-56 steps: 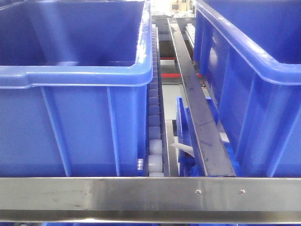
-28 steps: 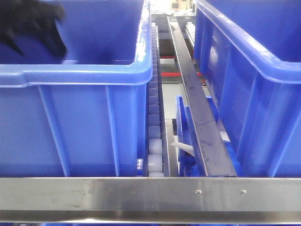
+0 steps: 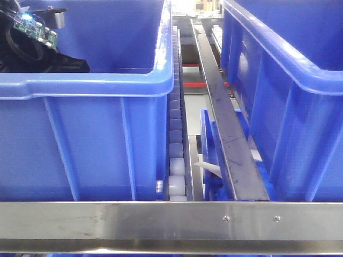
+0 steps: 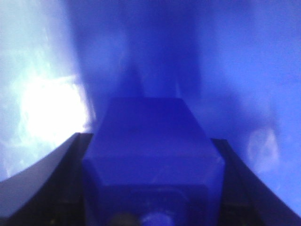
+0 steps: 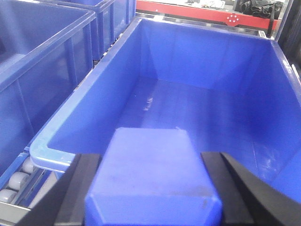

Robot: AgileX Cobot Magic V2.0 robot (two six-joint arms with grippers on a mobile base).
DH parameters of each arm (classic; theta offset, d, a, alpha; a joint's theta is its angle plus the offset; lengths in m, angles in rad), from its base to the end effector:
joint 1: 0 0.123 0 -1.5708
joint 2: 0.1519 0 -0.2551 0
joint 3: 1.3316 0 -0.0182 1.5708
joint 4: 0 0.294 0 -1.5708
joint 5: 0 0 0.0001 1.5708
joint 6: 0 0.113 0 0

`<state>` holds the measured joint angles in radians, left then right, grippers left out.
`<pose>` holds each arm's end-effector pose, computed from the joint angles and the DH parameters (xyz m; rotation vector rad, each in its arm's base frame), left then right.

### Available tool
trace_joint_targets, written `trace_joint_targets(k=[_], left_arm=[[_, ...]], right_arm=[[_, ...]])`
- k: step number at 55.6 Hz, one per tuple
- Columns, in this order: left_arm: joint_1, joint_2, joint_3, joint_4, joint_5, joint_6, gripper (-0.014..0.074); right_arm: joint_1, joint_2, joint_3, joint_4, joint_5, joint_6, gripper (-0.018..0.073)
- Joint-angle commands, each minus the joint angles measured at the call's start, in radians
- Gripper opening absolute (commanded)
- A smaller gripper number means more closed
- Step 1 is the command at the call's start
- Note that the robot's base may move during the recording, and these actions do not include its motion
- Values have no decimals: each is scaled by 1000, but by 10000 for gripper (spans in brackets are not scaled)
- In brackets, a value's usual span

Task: Pick and sort blue part to right shelf
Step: 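Lower the left gripper into the bin and open it to release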

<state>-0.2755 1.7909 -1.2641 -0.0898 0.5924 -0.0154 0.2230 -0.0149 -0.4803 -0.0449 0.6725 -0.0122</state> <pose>0.4070 -0.1209 0.1552 0.2600 2.5990 -0.1959 0.0936 0.0180 0.3246 -0.2028 1.6490 0.1101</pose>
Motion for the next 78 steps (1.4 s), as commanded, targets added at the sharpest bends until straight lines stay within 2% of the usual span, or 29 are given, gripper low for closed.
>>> trace_joint_targets(k=[1, 6, 13, 18, 22, 30, 36, 51, 66, 78], left_arm=[[-4, -47, -41, -8, -30, 4, 555], [-4, -47, -58, -8, -9, 4, 602], [-4, -54, -97, -16, 53, 4, 602], [-4, -97, -109, -19, 99, 4, 577], [-6, -168, -79, -19, 105, 4, 518], [-6, -333, 32, -6, 62, 4, 405], [-6, -478, 136, 14, 12, 4, 358], [-4, -842, 374, 90, -134, 4, 344], [-4, -1169, 541, 136, -165, 4, 334], [-4, -1376, 622, 162, -153, 4, 168]], right_arm=[[0, 16, -27, -13, -96, -8, 228], [0, 16, -27, -13, -96, -8, 228], [0, 16, -27, -13, -96, -8, 228], [0, 16, -27, -13, -96, -8, 228], [0, 16, -27, -13, -96, -8, 228], [0, 16, -27, -13, -96, -8, 228], [0, 16, -27, -13, -96, -8, 228], [0, 16, -27, -10, -90, -8, 228], [0, 61, -34, -11, -84, -2, 211], [0, 294, -151, -11, -78, 89, 193]])
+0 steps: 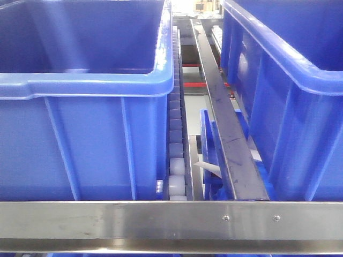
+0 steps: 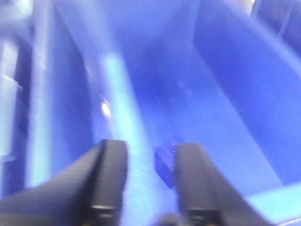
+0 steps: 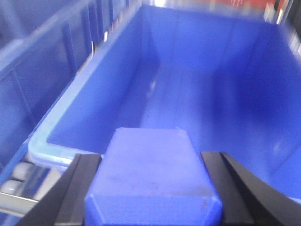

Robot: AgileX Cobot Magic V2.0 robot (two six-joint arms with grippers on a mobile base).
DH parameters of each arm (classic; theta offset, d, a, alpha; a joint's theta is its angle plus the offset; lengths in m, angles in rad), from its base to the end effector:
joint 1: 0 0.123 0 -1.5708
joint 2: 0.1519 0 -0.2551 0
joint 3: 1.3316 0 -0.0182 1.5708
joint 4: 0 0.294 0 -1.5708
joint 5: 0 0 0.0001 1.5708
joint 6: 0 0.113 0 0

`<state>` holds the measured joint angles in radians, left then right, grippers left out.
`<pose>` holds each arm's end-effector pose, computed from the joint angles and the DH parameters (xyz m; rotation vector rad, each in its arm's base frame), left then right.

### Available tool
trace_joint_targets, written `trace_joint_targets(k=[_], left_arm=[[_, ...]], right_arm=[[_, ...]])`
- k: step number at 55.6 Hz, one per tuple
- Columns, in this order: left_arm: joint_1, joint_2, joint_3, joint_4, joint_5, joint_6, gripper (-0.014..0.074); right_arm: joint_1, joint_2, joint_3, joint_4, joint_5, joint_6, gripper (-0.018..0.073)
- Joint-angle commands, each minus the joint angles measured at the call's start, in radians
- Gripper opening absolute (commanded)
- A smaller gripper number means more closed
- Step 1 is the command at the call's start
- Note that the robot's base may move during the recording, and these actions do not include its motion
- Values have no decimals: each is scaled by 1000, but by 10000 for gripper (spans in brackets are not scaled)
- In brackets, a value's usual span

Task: Pick and sort blue part to right shelf
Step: 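Lower the left gripper into the bin and open it to release, then lower the right gripper into the other bin and open it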

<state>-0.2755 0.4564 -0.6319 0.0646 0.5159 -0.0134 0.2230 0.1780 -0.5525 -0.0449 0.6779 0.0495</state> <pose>0.1734 -0.0453 0.3345 0.2670 1.8053 -0.1353 0.1217 0.0243 0.3287 -0.1659 1.7809 0.1455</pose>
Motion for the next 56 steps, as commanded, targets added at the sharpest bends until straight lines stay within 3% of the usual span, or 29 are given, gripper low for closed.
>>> trace_joint_targets(k=[1, 4, 20, 25, 31, 40, 56], left_arm=[[-4, -56, -9, 7, -75, 2, 156], [-4, -92, 5, 10, -73, 2, 118], [-4, -212, 40, 25, 24, 0, 127], [-4, -241, 55, 40, 42, -19, 127], [-4, -276, 81, 89, 58, -100, 127], [-4, -326, 102, 124, 63, -134, 127], [-4, -330, 104, 126, 63, -134, 125]], right_arm=[[0, 129, -97, -11, -79, 31, 193], [0, 209, -152, -11, -63, 33, 193], [-16, 696, -517, -30, 198, 71, 196], [-67, 822, -621, -29, 281, 71, 196], [-165, 966, -717, -16, 340, 25, 196], [-264, 1146, -797, 45, 329, -120, 196], [-264, 1375, -804, 39, 153, -148, 196]])
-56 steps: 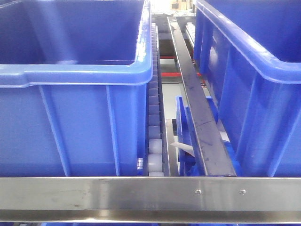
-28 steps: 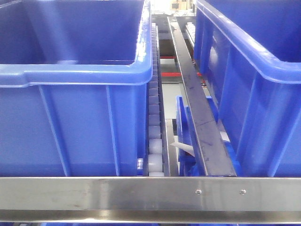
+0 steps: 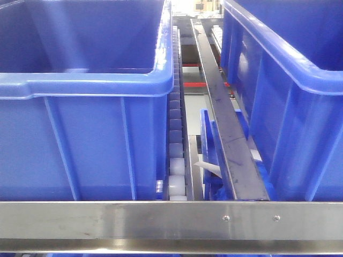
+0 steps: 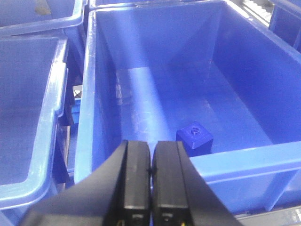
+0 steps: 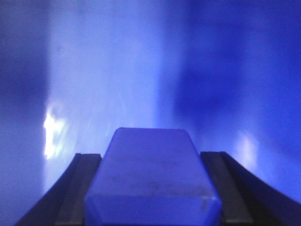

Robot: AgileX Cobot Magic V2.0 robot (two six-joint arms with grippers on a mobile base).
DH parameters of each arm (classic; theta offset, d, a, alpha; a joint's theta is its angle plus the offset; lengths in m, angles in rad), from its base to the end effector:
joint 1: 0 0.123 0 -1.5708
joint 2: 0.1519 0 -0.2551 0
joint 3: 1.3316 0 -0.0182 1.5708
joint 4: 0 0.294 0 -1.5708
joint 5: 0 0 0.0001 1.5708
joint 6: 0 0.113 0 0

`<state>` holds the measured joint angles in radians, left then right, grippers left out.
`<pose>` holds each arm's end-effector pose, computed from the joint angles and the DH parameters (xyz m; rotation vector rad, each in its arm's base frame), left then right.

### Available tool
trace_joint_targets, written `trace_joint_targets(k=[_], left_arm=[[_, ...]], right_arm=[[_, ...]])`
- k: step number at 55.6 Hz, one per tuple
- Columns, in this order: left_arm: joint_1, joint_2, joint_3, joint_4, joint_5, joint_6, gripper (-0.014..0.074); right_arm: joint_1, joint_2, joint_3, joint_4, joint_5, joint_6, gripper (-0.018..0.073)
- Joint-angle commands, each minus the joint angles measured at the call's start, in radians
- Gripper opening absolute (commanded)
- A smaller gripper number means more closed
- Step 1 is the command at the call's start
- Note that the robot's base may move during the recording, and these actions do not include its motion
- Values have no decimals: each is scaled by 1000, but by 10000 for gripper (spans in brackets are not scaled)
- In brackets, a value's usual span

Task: Pick and sort blue part to right shelf
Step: 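Lower the right gripper into the other bin and open it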

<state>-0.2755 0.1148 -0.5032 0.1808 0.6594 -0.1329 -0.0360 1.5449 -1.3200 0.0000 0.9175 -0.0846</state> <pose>0.1165 -0.0200 0.3213 0.1687 1.7383 -0.0976 0.3812 -0.0137 0.2554 -0.0638 2.6258 -0.0418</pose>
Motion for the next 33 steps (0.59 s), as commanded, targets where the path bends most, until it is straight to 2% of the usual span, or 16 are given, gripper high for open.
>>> trace_joint_targets(k=[1, 23, 27, 33], left_arm=[[-4, 12, -25, 9, -81, -15, 125], [-4, 12, -25, 9, -81, -15, 125], [-4, 12, -25, 9, -79, -15, 125], [-4, 12, -25, 9, -73, -15, 125]], right_arm=[[-5, 23, -37, -6, -94, -14, 196], [-5, 184, -37, -6, -156, -29, 202], [-5, 189, -37, -6, -158, -29, 253], [-5, 191, -37, -6, -163, -29, 408]])
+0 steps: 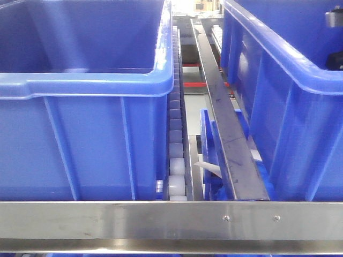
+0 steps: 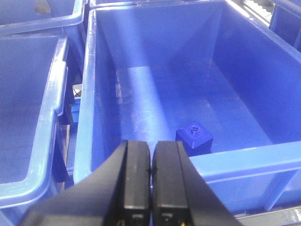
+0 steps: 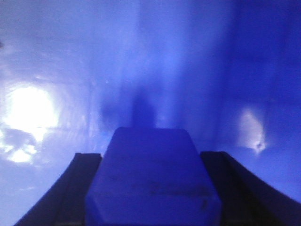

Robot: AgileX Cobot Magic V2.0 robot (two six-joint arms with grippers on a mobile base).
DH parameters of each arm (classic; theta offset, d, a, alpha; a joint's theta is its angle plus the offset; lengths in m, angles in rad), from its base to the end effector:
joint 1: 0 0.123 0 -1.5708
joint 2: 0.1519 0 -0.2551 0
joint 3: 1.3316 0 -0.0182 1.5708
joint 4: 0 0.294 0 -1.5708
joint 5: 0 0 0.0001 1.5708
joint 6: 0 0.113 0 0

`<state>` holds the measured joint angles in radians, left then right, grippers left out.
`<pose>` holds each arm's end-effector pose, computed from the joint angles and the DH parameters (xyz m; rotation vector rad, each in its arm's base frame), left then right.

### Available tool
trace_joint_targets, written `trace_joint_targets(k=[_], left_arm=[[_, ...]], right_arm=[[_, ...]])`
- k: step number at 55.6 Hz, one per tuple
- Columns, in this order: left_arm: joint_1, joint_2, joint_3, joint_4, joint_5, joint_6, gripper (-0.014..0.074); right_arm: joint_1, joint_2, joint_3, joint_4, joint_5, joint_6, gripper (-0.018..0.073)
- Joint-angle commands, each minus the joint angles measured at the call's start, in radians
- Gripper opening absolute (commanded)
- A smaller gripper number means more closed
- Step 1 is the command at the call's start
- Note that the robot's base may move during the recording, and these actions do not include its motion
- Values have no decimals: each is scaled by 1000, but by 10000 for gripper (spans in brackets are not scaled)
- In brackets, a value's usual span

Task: Pick and sort blue part to right shelf
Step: 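Lower the right gripper into the other bin and open it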

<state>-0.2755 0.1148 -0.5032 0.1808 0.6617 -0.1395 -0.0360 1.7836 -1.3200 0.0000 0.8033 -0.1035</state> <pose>0.1164 -0.0199 0.3211 0.1630 1.7412 -0.1020 0.4138 -0.0149 0.1657 -0.0928 2.7495 -0.0380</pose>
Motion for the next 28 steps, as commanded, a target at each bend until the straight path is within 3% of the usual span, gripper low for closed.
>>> trace_joint_targets(k=[1, 5, 10, 28], left_arm=[[-4, 12, -25, 9, -75, -8, 125], [-4, 12, -25, 9, -70, -8, 125], [-4, 12, -25, 9, -69, -8, 125], [-4, 12, -25, 9, -69, -8, 125]], right_arm=[[-5, -48, -37, -6, -48, -10, 442], [-5, -48, -37, -6, -48, -10, 558], [-5, -53, -37, -6, -43, -10, 630], [-3, -230, -21, 0, -39, -10, 620]])
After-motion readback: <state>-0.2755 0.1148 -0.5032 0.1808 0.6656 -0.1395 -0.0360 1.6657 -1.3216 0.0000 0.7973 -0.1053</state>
